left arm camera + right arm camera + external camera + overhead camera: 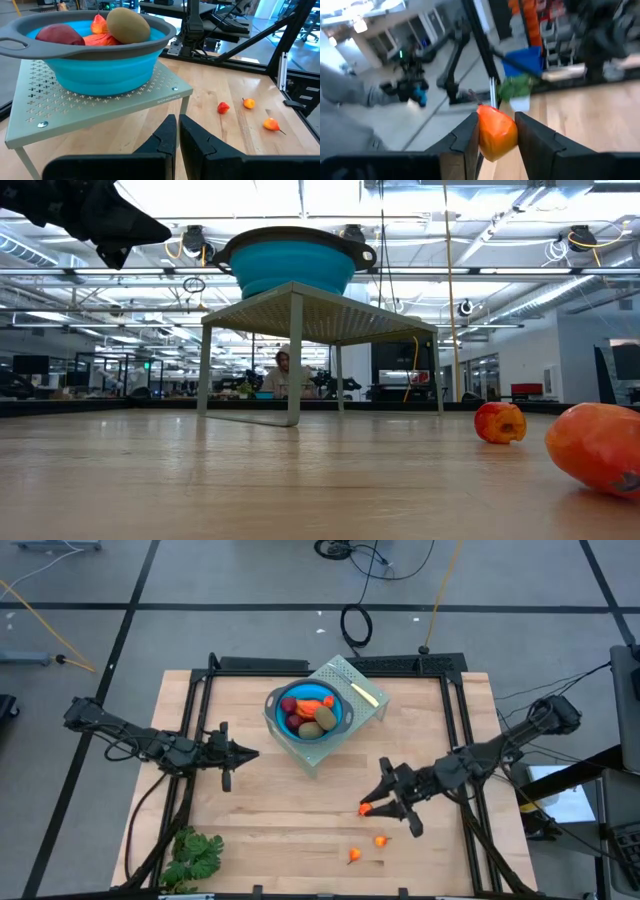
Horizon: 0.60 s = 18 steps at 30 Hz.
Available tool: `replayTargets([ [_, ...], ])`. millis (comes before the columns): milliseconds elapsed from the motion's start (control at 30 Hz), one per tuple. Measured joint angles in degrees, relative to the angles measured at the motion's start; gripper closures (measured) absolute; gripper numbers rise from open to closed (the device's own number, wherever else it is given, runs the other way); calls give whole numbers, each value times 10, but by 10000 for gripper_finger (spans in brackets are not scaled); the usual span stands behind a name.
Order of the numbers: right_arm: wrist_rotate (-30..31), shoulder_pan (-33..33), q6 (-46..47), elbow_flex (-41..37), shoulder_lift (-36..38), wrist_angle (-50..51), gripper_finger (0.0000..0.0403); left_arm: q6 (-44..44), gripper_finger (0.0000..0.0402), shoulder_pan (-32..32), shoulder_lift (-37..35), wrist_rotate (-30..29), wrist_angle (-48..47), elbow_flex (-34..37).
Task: Pick & Place Fruit
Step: Put the peach into the collapsible colander on the shelf
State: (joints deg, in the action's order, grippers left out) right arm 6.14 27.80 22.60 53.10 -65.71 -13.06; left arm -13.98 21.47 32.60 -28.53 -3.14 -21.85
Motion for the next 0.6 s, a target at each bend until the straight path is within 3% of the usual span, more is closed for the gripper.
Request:
replayTargets([
  [200, 46, -60, -21, 0, 0, -111, 290, -13, 382, 0, 0, 0, 0, 0],
  [500, 39, -168, -8, 0, 0, -260, 292, -14, 382, 0, 0, 0, 0, 0],
  [600, 11, -199, -8, 0, 0, -293, 292, -14, 382, 0, 0, 0, 0, 0],
])
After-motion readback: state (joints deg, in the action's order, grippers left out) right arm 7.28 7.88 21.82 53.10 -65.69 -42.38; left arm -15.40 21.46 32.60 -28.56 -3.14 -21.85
